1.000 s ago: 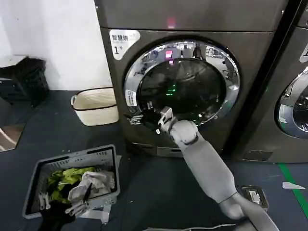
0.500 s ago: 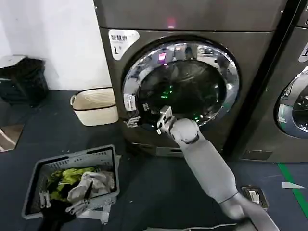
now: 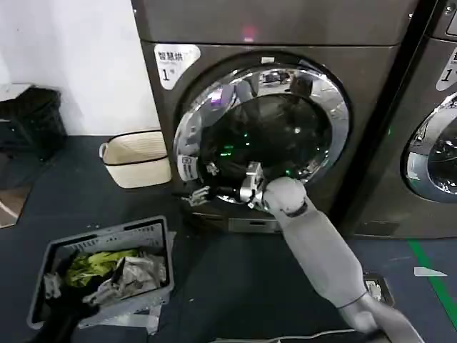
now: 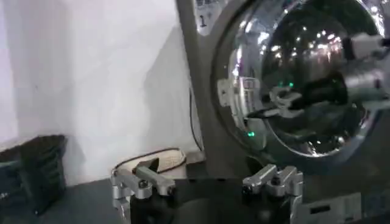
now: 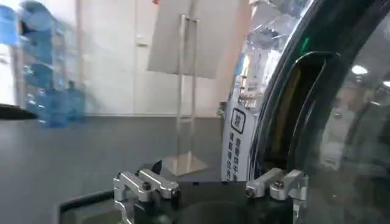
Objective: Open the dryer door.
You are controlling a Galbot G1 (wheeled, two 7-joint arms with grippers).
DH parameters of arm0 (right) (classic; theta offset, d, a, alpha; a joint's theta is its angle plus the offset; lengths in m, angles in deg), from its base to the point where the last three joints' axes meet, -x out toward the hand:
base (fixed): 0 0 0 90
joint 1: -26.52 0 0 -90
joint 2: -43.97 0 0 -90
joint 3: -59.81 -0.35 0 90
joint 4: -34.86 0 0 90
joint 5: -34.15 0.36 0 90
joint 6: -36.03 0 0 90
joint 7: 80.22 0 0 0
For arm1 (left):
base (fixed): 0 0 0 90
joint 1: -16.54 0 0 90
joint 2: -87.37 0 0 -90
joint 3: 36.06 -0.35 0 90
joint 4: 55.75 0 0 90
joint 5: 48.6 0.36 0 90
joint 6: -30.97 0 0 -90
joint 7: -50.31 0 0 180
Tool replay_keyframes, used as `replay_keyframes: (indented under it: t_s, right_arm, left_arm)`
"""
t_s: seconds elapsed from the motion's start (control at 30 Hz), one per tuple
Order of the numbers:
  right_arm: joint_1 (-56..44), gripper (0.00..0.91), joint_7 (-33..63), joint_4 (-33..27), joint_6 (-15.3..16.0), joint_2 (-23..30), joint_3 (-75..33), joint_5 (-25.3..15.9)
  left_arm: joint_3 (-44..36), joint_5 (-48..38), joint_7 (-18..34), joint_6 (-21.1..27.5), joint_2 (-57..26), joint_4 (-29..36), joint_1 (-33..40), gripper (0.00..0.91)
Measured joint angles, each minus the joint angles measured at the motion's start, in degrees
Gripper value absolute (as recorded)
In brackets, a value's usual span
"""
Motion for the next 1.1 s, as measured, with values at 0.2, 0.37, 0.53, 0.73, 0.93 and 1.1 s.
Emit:
replay_keyframes:
  t_s: [0.2,0.37,0.53,0.73,0.93,1.1]
  right_arm:
    - [-0.26,0.907,-4.32,1.56,-0.18,-1.76,-0.86,2.12]
    - [-0.96,0.907,-7.58,2.75,-0.54,-3.39,-1.28,2.28]
    - [-1.81,0.907,-11.31,3.97,-0.3,-4.93,-2.28,2.57]
    - [-2.69,0.907,-17.01,5.25,-0.22,-6.79,-3.43,3.64]
    - [-3.26,0.907,-20.81,6.08,0.85,-8.09,-4.09,3.97]
    - [-3.41,0.907,-24.54,6.84,0.79,-9.39,-4.74,4.17]
  left_arm:
    - [3.96,-3.5,0.25,0.05,-2.93,0.0,2.66,0.907]
    - [6.31,-7.83,0.2,-0.4,-5.76,-2.46,4.65,0.907]
    - [7.6,-10.66,0.45,0.15,-9.59,-6.18,6.91,0.907]
    - [7.4,-13.23,0.57,2.43,-14.27,-9.78,9.63,0.907]
    - [6.19,-16.69,0.78,4.1,-18.46,-12.79,13.23,0.907]
    - [4.39,-20.07,0.79,-0.15,-22.16,-16.29,16.45,0.907]
